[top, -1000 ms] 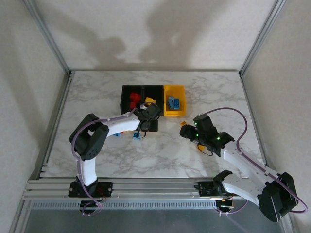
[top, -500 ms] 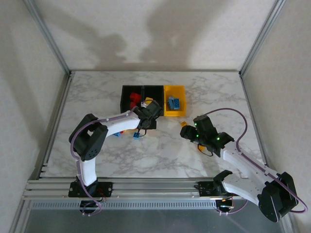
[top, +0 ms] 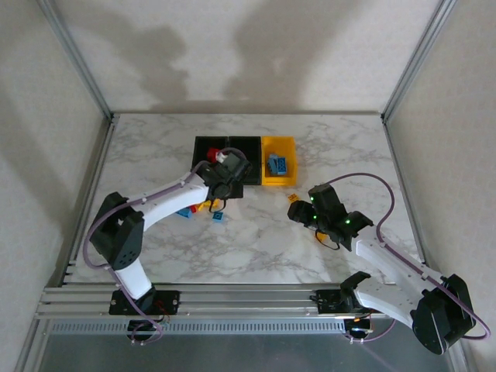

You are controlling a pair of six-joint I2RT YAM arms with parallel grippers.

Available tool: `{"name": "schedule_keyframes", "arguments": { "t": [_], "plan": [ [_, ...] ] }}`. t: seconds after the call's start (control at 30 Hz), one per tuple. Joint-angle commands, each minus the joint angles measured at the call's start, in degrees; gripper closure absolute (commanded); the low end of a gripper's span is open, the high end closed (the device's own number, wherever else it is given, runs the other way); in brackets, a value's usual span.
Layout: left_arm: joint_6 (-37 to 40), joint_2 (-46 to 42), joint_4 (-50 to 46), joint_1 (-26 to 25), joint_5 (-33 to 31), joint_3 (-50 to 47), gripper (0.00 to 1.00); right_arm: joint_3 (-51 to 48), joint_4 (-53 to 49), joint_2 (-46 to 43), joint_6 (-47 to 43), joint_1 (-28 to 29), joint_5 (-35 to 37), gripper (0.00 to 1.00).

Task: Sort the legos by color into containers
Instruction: Pick up the lego from the center of the table, then place the lego in the container.

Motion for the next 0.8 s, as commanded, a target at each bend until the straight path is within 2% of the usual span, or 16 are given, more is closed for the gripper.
{"name": "schedule_keyframes", "arguments": {
  "t": [0.0,0.13,0.33,0.77],
  "plan": [
    [3.03,-1.36,-3.65,4.90,-3.08,4.39,0.95,0.38,1.02,1.22,-0.38,0.52,-0.50,0.35],
    [5.55,1.98,-4.32,10.09,-3.15,9.88,0.94,0.67,1.32,1.47,-0.11,0.53,-0.63,0.35],
    [8.22,11.19,-5.28,14.96,-3.95,18.23,0.94,1.11,0.08,1.08,0.06,0.56,0.15,0.35],
    [9.76,24.10,-7.92,17.69,-4.58,27.66,0.90,1.68,-1.03,1.27,0.26,0.52,1.21,0.35]
  ]
}}
